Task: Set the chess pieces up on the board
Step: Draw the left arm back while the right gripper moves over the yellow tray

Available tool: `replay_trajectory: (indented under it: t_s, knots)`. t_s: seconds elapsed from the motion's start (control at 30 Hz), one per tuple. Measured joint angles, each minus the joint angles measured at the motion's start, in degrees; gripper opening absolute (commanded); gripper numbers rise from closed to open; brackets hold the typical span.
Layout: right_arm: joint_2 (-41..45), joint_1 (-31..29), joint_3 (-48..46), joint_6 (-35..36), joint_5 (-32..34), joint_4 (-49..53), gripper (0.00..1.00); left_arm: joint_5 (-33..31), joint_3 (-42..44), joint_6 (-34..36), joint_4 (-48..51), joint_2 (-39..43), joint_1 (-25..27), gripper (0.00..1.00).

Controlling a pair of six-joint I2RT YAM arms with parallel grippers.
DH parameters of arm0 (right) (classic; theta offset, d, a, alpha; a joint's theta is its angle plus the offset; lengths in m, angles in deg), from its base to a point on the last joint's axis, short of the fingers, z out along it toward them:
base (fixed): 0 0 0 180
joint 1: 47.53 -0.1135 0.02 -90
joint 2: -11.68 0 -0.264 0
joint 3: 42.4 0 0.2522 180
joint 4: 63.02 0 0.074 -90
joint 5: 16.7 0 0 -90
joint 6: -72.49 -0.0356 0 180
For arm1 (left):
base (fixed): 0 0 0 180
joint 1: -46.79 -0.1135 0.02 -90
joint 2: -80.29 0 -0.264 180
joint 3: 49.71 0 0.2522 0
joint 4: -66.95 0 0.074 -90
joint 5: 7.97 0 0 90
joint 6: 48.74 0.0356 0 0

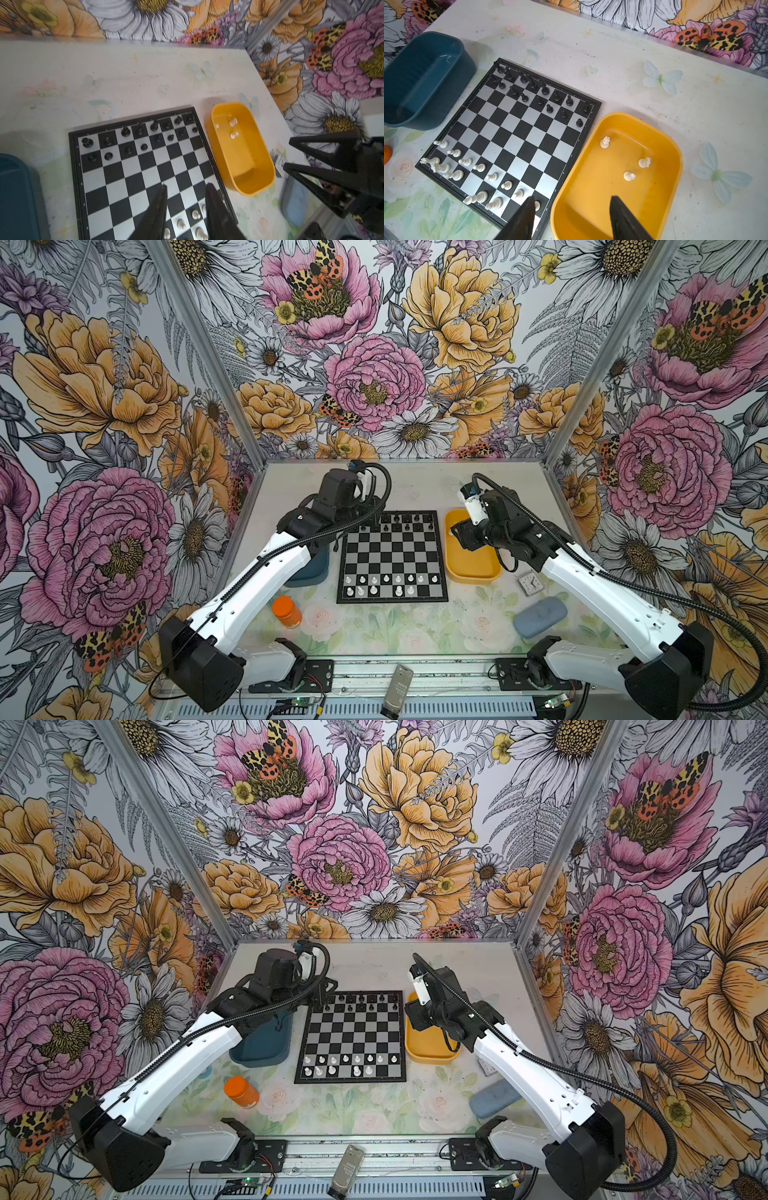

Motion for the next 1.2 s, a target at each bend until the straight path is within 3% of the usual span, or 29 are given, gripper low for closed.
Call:
replay_trajectory:
  t_s: [0.2, 0.4, 1.2]
  knots:
    - [-5.79, 3.65, 4.85, -2.32, -0.46, 3.04, 0.60, -2.89, 12.83, 0.83, -15.91, 8.48, -7.28, 0.44]
    - [-12.70, 6.45, 11.13, -3.98, -0.61, 6.64, 0.60, -5.88, 16.06, 2.97, -23.32, 8.44, -11.39, 0.52]
    - [-28.70, 11.87, 15.63, -4.11, -0.68, 9.40, 0.63, -8.85, 24.11, 7.78, -34.71, 11.17, -11.74, 0.81]
